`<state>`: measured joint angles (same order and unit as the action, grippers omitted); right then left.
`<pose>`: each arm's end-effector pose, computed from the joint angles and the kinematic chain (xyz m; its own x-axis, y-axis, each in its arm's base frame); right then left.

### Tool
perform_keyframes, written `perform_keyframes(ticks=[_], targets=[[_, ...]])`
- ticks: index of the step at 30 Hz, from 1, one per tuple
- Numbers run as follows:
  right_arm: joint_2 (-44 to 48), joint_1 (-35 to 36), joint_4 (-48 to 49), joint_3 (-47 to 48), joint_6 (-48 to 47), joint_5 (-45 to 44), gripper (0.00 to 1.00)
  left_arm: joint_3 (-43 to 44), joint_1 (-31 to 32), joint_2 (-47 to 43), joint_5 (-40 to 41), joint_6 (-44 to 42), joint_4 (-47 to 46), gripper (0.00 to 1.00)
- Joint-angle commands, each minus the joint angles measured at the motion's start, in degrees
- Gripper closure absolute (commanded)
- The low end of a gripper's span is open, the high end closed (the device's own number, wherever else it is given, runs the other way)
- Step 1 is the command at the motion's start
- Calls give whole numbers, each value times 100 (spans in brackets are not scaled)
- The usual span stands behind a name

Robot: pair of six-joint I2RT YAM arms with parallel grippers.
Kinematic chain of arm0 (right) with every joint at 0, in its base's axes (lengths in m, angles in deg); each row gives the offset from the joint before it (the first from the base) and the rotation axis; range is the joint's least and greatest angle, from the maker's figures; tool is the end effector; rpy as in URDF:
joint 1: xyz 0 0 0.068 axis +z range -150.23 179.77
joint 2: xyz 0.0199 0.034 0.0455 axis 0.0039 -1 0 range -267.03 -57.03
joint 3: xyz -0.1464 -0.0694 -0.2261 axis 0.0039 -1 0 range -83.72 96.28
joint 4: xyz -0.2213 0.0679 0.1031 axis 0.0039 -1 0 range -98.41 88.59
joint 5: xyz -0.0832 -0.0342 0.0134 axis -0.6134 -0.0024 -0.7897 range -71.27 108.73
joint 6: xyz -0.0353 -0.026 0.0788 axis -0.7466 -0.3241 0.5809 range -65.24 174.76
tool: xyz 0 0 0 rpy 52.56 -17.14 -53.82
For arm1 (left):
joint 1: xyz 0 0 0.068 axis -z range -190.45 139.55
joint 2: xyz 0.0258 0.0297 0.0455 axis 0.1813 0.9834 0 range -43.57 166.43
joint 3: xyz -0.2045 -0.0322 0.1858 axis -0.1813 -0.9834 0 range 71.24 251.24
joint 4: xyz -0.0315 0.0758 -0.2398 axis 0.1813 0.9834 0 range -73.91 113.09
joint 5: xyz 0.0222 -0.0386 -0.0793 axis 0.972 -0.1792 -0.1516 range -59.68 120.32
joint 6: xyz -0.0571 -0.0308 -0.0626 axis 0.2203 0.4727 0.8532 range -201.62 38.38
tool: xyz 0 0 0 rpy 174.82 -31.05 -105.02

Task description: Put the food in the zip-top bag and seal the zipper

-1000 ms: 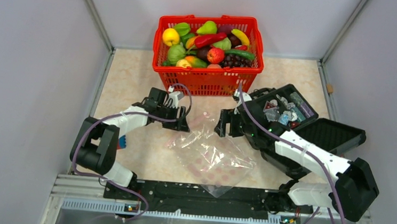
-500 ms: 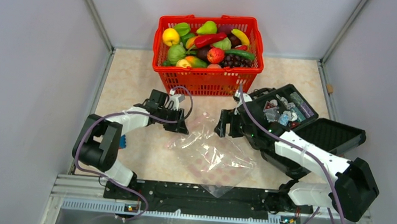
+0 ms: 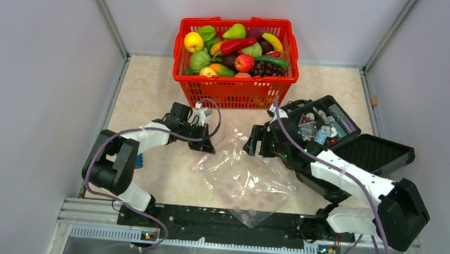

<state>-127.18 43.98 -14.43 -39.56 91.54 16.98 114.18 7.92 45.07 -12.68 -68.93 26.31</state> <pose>0.2078 0.1986 0.2201 -0.7684 0.0874 -0.6340 -0.2744 0.8500 0.4498 0.2638 -0.1454 0.1456 -0.8972 0.1286 -0.4225 0.4059 0.6170 -0.6742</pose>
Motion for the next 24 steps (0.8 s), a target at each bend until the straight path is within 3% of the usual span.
perform_keyframes(ticks=[1,13,24], targets=[[180,53,344,-65,1053,-241,23,-84,300,-454,-365,259,-525,100],[546,45,-748,668,2354,-1076,22,446,1733,-2074,1375,196,-489,100],[1103,51,-1092,1065,2659,-972,32,935,2600,-1985,3340,-294,-2,100]])
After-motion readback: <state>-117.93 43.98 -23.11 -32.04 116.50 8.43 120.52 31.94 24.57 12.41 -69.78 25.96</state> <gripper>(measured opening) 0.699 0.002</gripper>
